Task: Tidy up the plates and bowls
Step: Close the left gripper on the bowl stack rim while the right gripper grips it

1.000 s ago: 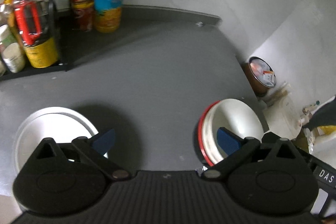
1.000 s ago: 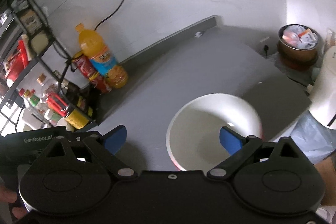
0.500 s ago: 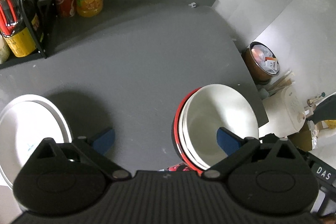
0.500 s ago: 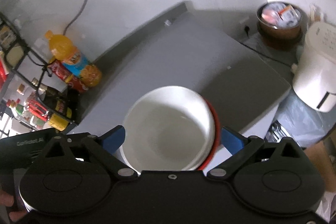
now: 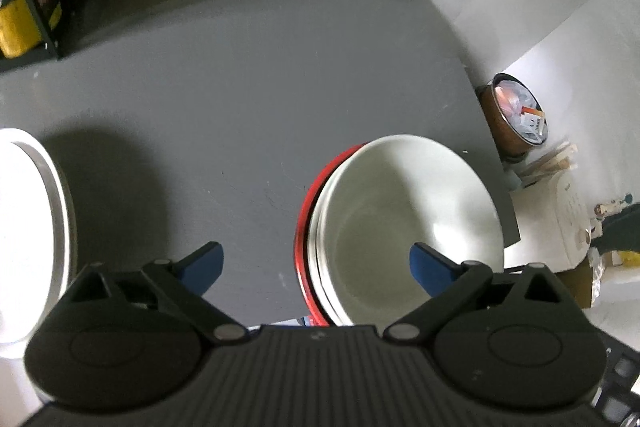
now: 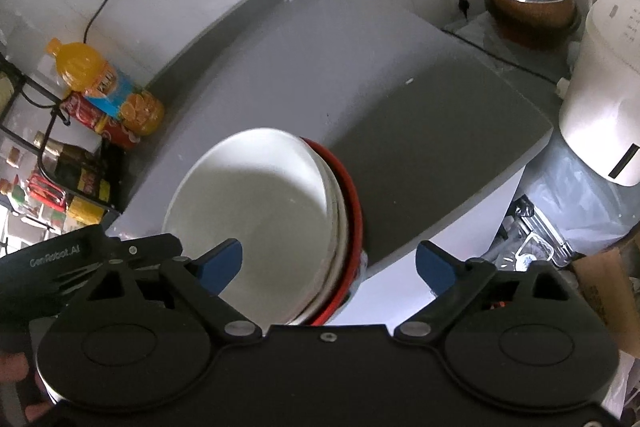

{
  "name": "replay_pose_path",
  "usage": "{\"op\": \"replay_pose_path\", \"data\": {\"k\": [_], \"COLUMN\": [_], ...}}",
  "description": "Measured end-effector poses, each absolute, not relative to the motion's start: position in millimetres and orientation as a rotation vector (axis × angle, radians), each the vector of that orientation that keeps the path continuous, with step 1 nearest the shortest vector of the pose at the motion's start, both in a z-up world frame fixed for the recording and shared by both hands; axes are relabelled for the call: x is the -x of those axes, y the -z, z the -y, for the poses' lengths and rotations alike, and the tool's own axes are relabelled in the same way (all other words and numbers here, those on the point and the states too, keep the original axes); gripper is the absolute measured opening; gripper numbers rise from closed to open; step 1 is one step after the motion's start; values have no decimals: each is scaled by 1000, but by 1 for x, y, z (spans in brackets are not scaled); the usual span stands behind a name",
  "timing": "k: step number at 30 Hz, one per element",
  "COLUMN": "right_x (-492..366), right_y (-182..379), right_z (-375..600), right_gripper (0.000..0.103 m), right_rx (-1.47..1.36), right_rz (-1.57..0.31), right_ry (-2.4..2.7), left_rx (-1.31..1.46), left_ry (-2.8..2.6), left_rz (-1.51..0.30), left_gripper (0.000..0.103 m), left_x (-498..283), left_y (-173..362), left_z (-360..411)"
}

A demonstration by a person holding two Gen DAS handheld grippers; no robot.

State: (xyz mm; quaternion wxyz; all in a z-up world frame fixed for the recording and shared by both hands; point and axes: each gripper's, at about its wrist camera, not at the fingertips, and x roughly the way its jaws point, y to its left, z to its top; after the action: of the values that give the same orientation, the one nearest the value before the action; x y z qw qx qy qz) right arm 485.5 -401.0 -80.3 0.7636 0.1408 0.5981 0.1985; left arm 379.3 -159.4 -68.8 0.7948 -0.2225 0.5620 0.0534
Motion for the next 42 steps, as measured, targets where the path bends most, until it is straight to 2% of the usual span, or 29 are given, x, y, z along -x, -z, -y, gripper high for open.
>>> {"op": "replay_pose_path", "data": {"k": [2,5,7,11,13,16,19,25,42], "right_x": [-488,-491,-493,-498,-500,-505,-510,-515,-512], "right_y": [86,94,99,109,114,123,129,138,131], "right_z": [401,399,397,394,393,390,392,392,389], "right_gripper": [86,79,71,60,49,41,38,35,33], "right_rx": [-312,-331,-331,-329,-338,-314,-327,-331,-340], "right_rz": [-1317,-1344,-1364,-1398,-1415,-1431,-1447,-1456,-1412], "right_ry": [-444,-463,-473,-479,-495,-495,-486,-505,-523], "left_rx": [490,513,531,571,580,611,636,680,725], "left_ry": [-121,-116,-119,-132,-144,-156,-175,-181,-122], "left_rz": [-1216,-1239,-1246,-1265,-1275,-1279,-1292,-1306,-1260], "left_gripper": [99,92,83,67,55,45,38,30,29], "left_x": [-381,-384,-386,-390,-392,-394,-395,-398,-391], "left_y": [75,84,89,100,105,112,118,129,122], "left_z": [161,165,167,169,170,167,164,157,135]}}
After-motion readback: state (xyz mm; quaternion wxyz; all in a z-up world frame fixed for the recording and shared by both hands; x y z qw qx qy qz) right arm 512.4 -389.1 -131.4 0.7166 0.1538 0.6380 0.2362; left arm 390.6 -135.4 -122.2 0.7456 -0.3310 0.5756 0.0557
